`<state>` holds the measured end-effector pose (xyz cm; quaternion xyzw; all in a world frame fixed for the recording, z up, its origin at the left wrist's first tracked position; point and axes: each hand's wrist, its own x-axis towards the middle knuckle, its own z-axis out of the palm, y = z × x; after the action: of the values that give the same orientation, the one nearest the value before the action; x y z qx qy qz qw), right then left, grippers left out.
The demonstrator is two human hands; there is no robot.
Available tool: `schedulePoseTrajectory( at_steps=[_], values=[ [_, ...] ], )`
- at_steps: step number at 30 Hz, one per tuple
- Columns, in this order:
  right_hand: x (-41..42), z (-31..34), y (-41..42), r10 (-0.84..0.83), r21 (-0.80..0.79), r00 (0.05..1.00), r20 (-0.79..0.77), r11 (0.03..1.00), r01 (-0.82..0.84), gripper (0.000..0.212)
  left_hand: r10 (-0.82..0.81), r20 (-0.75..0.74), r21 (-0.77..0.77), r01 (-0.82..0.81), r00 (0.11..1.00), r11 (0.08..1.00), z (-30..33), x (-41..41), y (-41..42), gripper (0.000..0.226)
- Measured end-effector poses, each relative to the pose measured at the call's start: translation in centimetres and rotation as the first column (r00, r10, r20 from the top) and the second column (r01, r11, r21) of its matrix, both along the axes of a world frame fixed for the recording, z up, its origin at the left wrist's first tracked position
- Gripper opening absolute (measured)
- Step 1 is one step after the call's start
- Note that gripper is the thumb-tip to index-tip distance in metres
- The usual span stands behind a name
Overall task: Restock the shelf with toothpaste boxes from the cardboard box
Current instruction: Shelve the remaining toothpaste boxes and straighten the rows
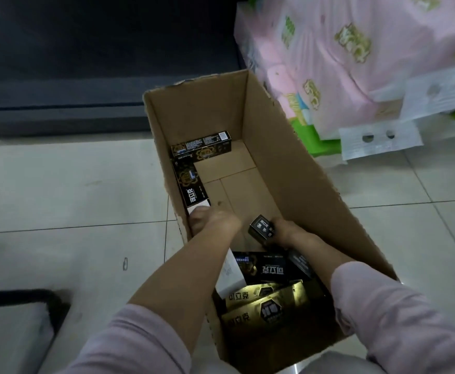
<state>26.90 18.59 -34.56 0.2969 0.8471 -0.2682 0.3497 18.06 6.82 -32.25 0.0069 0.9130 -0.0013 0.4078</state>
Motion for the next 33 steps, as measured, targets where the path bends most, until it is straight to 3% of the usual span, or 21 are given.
schedulePoseTrajectory(
  at_steps=[2, 6, 8, 10, 13, 17, 20, 22, 26, 29, 33],
  values=[
    [0.1, -0.3, -0.1, 0.021, 0.013, 1.000, 0.014, 1.000, -0.021, 0.058, -0.023, 0.008, -0.033, 0.024, 1.000, 0.999, 0.2, 0.2, 0.3, 0.080],
    [0.0, -1.2, 0.0, 0.047, 0.067, 0.999, -0.011, 0.997, -0.046, 0.054, 0.112, -0.041, -0.044, -0.113, 0.993, 0.993, -0.4, -0.6, 0.2, 0.106],
    [0.0, -1.5, 0.2, 0.036, 0.094, 0.999, -0.033, 0.995, -0.033, 0.048, 0.043, -0.050, -0.034, -0.045, 0.998, 0.998, -0.5, -0.8, 0.2, 0.103],
    [-0.3, -1.1, 0.2, 0.004, 0.121, 0.996, -0.095, 0.993, 0.008, 0.046, 0.002, -0.016, 0.131, 0.000, 1.000, 0.991, 0.1, -0.9, 0.5, 0.083],
    [-1.3, 1.0, 0.1, -0.030, 0.142, 0.972, -0.235, 0.988, 0.064, 0.053, 0.092, 0.018, 0.364, -0.092, 0.996, 0.927, 1.6, -1.5, 0.9, 0.071],
    [-2.1, 7.0, 0.0, -0.151, 0.076, 0.882, -0.447, 0.976, 0.205, 0.057, 0.319, 0.161, 0.635, -0.346, 0.934, 0.691, 5.3, -2.0, -0.4, 0.045],
    [-2.3, 13.3, -0.6, -0.328, -0.136, 0.758, -0.564, 0.942, 0.307, 0.041, 0.349, 0.342, 0.766, -0.474, 0.872, 0.434, 11.1, -1.8, -2.1, 0.029],
    [-2.6, 18.3, -1.5, -0.435, -0.270, 0.684, -0.585, 0.900, 0.342, 0.036, 0.320, 0.432, 0.785, -0.527, 0.843, 0.327, 16.2, -1.8, -3.1, 0.025],
    [-3.9, 28.9, -2.9, -0.558, -0.437, 0.590, -0.584, 0.828, 0.351, 0.029, 0.284, 0.495, 0.789, -0.562, 0.821, 0.250, 27.4, -2.7, -4.5, 0.010],
    [-5.3, 40.2, -4.0, -0.618, -0.517, 0.563, -0.548, 0.780, 0.353, 0.029, 0.288, 0.519, 0.782, -0.583, 0.805, 0.220, 38.7, -4.4, -5.7, 0.014],
    [-7.5, 49.3, -5.3, -0.658, -0.596, 0.520, -0.544, 0.739, 0.313, 0.020, 0.302, 0.513, 0.778, -0.584, 0.803, 0.231, 48.5, -6.2, -6.1, 0.022]
  ],
)
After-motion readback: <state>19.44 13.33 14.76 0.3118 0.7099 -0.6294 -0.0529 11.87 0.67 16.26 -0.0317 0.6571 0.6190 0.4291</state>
